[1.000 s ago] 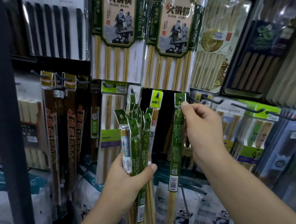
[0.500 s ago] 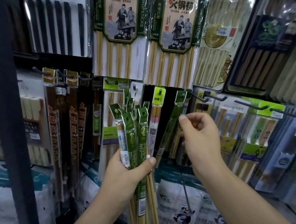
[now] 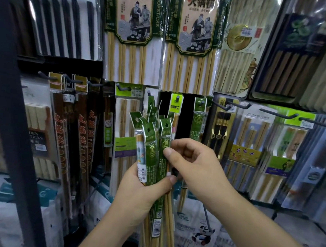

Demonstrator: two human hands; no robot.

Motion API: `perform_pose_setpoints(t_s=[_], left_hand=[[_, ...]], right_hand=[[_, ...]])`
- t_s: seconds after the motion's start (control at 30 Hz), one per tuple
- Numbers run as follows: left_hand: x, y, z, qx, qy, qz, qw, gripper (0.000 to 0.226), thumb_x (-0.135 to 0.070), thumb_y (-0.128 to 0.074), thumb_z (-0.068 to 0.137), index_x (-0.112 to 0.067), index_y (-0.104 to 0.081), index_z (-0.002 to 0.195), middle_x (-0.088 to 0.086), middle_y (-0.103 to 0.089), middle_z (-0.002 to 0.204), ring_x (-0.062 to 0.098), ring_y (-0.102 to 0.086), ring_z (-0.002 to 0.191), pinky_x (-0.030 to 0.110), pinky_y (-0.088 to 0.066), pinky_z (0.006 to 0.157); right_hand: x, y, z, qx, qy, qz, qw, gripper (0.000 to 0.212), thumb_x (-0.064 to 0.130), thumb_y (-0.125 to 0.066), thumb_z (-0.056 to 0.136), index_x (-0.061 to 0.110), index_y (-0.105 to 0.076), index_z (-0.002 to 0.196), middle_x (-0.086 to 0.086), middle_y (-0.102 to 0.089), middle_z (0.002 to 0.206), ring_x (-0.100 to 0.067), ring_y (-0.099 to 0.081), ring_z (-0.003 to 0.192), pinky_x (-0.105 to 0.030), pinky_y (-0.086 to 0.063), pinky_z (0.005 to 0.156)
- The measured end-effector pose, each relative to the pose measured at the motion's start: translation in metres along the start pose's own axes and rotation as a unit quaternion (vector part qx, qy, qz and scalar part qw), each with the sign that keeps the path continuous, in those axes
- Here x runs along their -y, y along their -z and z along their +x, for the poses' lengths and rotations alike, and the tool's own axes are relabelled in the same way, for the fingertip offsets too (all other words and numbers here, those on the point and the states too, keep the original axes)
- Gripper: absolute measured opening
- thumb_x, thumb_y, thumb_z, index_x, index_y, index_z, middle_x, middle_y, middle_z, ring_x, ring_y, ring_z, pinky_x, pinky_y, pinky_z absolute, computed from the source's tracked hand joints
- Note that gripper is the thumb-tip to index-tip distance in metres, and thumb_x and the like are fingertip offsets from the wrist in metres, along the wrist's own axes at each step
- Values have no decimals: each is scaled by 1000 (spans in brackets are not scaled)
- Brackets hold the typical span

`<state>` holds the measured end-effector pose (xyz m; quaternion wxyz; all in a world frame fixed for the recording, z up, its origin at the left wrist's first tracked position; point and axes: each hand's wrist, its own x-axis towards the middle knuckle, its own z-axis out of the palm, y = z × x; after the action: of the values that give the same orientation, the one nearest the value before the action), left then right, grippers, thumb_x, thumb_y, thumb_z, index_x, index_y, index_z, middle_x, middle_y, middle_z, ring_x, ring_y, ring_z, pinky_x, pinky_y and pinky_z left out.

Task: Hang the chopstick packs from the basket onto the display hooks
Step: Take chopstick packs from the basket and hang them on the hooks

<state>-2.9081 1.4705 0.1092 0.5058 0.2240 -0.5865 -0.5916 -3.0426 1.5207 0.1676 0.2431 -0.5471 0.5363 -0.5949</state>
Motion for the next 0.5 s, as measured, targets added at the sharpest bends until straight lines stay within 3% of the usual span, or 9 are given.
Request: perform_pose_setpoints(t_s=[0.23,0.37,0.5], left_hand=[[-1,-2,-2,-4,1,-38,999,19,-14,-82,79,-19,-76,97,9,-80,91,23,-78,78,24,-59,65],[-2,-1,-1,-38,4,-42,998,22,-33,-83,66,-35,-77,88,-2,-79,88,13,-76,79,18,-56,65],[-1,4,1,-59,10,-35,998,25,-39,-83,64,-39,-76,88,-7,-79,88,9,-75,80,14,-55,63]], right_hand=[[0,2,1,-19,-11,25,999,18,27,-80,86,16,-75,98,2,-65,74,-9,-61,61,-25,-53,53],[3,7,4,-37,40,-16,998,9,32,-72,93,26,-75,86,3,-59,68,-10,-55,60,-22,-49,57],[17,19,16,-87,83,-15,993,29,27,-67,97,53,-72,84,8,-62,69,-4,-57,62,-21,-52,59]])
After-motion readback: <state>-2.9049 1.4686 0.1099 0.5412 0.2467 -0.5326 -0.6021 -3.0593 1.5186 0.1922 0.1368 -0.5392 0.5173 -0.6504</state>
